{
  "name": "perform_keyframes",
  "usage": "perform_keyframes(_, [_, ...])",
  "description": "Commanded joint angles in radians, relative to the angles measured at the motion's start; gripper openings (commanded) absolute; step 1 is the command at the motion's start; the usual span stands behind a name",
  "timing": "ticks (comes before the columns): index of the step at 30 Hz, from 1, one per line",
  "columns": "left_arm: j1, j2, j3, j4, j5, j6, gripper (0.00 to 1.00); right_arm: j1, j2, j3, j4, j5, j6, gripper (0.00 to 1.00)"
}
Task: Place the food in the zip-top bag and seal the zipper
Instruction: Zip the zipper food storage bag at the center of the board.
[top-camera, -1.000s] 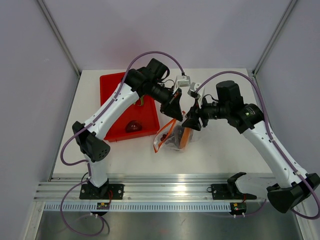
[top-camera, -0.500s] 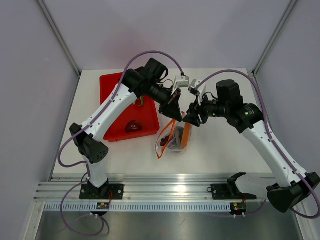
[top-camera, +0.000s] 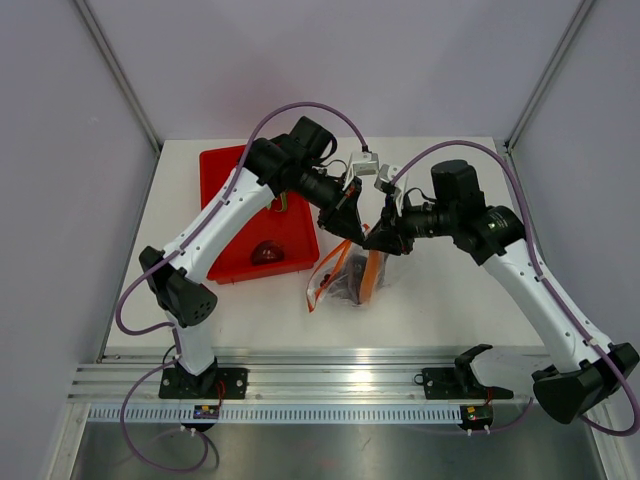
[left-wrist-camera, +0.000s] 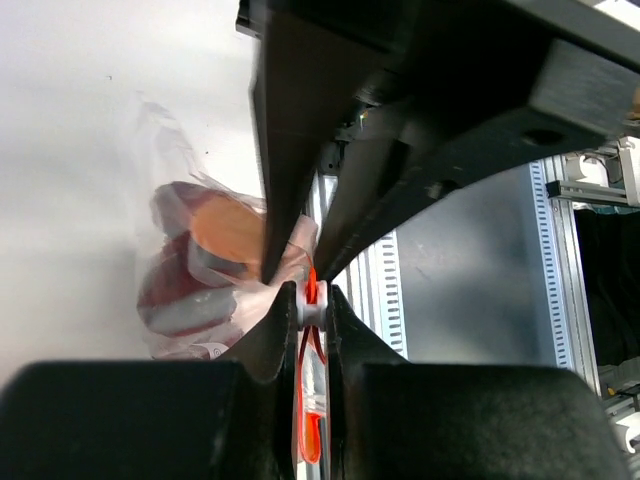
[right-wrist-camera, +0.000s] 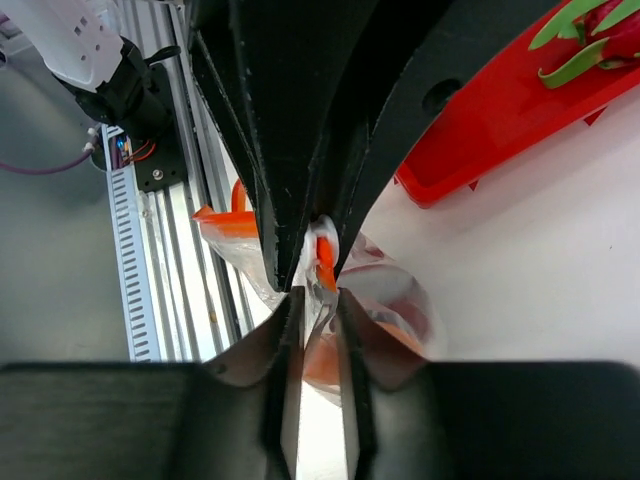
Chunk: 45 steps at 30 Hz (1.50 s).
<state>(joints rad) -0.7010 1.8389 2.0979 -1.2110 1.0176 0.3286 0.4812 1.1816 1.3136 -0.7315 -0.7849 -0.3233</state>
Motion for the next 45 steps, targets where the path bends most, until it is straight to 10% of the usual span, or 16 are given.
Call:
perform_keyframes(1, [-0.011,-0.032,0.048,0.048,0.049,-0.011,0.0,0.004,0.016,0.021,-0.009,-0.057,-0.016,0.17])
perform_keyframes(2, [-0.011,-0.033,0.048,0.048,0.045,-0.011,0.0,0.004,0.018,0.021,-0.012,-0.057,-0.014,0.03])
perform_keyframes(5, [-0.011,-0.038,0.044,0.05,0.041,-0.002,0.0,0.004,0.006,0.003,0.01,-0.028,0.003,0.0])
perform_keyframes(8, [-0.006,-0.055,0.021,0.06,0.033,-0.002,0.46,0.004,-0.028,-0.027,0.044,0.009,0.018,0.0])
perform_keyframes(12, [0.018,-0.11,-0.07,0.134,0.035,-0.046,0.65,0.005,-0.08,-0.062,0.09,0.047,0.044,0.0])
perform_keyframes(26, [0.028,-0.145,-0.249,0.484,0.112,-0.356,0.7,0.004,-0.099,-0.063,0.104,0.056,0.07,0.0])
perform_keyframes(33, [0.0,-0.13,-0.256,0.487,0.084,-0.37,0.5,0.004,-0.105,-0.059,0.107,0.062,0.078,0.0])
perform_keyframes(45, [-0.003,-0.15,-0.302,0.482,0.075,-0.345,0.53,0.004,-0.108,-0.054,0.107,0.082,0.075,0.0])
